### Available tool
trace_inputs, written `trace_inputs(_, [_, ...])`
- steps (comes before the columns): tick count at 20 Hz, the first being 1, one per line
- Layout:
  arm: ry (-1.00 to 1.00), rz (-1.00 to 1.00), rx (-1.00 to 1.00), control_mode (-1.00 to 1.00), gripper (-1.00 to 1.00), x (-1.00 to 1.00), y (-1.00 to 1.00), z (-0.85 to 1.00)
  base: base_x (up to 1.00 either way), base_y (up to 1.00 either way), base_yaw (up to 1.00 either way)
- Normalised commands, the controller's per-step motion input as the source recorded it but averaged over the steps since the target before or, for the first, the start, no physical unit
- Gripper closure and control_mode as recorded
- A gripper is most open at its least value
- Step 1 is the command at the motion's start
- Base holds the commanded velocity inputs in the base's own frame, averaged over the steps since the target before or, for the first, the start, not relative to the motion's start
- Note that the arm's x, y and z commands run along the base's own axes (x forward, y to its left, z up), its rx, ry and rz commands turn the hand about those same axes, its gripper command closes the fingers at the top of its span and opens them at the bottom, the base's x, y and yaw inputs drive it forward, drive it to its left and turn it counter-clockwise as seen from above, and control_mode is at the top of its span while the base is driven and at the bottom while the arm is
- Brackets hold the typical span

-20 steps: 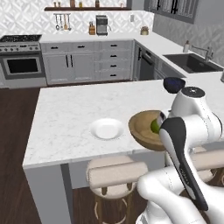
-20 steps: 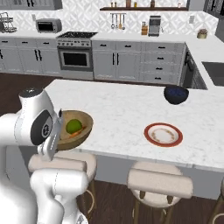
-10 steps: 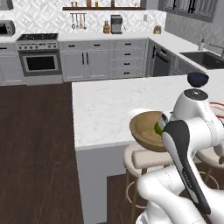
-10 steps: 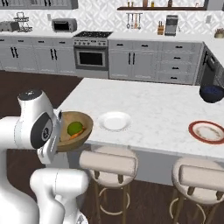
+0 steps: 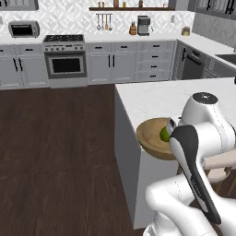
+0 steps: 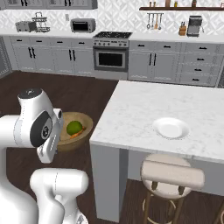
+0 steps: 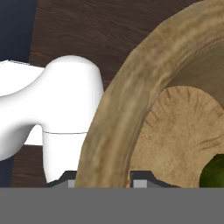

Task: Pick the chicken drumstick and lime from their plates and place them in the bowl. Then put the bowl in the fridge.

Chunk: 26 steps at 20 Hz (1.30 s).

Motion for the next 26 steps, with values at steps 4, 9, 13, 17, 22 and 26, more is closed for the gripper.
trace_inputs(4, [0.0,0.0,0.0,1.0,1.0,0.0,0.0,0.0,0.0,1.0,0.01])
trace_inputs(9, [0.0,0.0,0.0,1.0,1.0,0.0,0.0,0.0,0.03,1.0,0.01])
trace_inputs(13, [0.0,0.0,0.0,1.0,1.0,0.0,0.0,0.0,0.48,1.0,0.0])
trace_inputs(17, [0.0,0.0,0.0,1.0,1.0,0.0,0.0,0.0,0.6,1.0,0.0])
trace_inputs(22, [0.0,0.0,0.0,1.0,1.0,0.0,0.0,0.0,0.94,0.63,0.0])
trace_inputs(26, [0.0,0.0,0.0,1.0,1.0,0.0,0.0,0.0,1.0,-0.07,0.0])
